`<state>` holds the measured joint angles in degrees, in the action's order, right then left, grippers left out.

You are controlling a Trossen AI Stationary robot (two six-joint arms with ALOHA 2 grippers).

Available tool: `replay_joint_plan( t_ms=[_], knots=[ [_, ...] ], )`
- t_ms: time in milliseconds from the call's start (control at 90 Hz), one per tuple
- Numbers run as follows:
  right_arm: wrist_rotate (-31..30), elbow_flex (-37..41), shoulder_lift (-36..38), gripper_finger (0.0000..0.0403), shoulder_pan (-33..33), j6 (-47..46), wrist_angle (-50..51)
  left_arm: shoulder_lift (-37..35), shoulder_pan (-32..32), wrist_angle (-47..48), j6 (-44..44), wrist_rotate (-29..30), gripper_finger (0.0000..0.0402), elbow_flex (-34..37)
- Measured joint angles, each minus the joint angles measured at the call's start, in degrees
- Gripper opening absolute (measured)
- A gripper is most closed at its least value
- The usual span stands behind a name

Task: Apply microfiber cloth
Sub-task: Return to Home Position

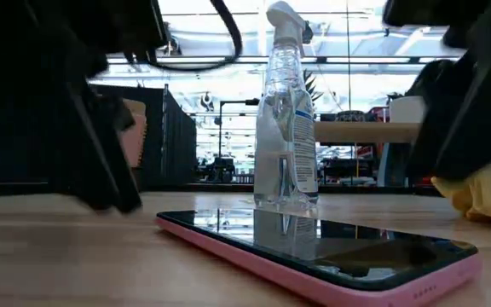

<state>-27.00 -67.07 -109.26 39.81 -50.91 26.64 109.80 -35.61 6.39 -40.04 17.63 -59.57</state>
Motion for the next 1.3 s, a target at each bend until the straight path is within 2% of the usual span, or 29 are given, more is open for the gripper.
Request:
replay_joint_plan(
  t_ms=[233,333,422,567,667,733,811,878,922,1122,1167,1300],
  knots=[
    [0.0,0.0,-4.1,0.0256,-1.6,2.1,-5.0,0.9,4.7,0.1,1.8,8.7,0.0164,-0.1],
    [0.6,0.0,-3.9,0.0256,-1.5,2.1,-4.0,0.9,7.7,0.8,3.0,6.3,0.0164,-0.1],
    [3.3,0.0,-1.4,0.0256,-1.4,1.9,1.1,0.2,9.2,1.6,3.4,3.1,0.0164,-0.1],
    [5.8,0.0,6.2,0.0256,0.2,0.6,10.6,-6.5,8.1,6.7,3.6,2.4,0.0163,-0.4],
    [3.1,0.0,12.0,0.0256,1.6,0.7,16.8,-13.5,6.9,11.8,6.3,3.5,0.0154,-0.3],
    [1.8,0.0,15.7,0.025,1.9,1.1,20.1,-17.9,6.5,16.2,8.2,3.7,0.0128,-0.3],
    [1.4,0.0,19.3,0.023,1.6,3.0,21.0,-22.3,6.4,19.3,11.3,3.9,0.0078,-0.2],
    [1.1,1.2,22.1,0.0197,1.0,6.3,18.0,-26.0,6.4,20.6,15.1,3.9,0.003,0.6],
    [1.1,3.2,24.1,0.0169,0.6,8.8,14.3,-28.3,6.5,21.3,17.4,3.9,0.0012,1.7],
    [4.2,20.6,34.3,0.0022,-1.7,13.6,-4.8,-37.8,8.5,20.6,20.5,3.2,0.0006,10.2],
    [4.5,25.3,37.3,0.001,-2.3,12.8,-8.3,-40.4,8.9,19.3,20.4,2.0,0.0003,13.1],
    [4.4,37.0,46.7,0.0012,-3.2,11.2,-20.5,-48.3,10.4,14.9,19.4,-1.1,0.0002,21.4]
  ],
)
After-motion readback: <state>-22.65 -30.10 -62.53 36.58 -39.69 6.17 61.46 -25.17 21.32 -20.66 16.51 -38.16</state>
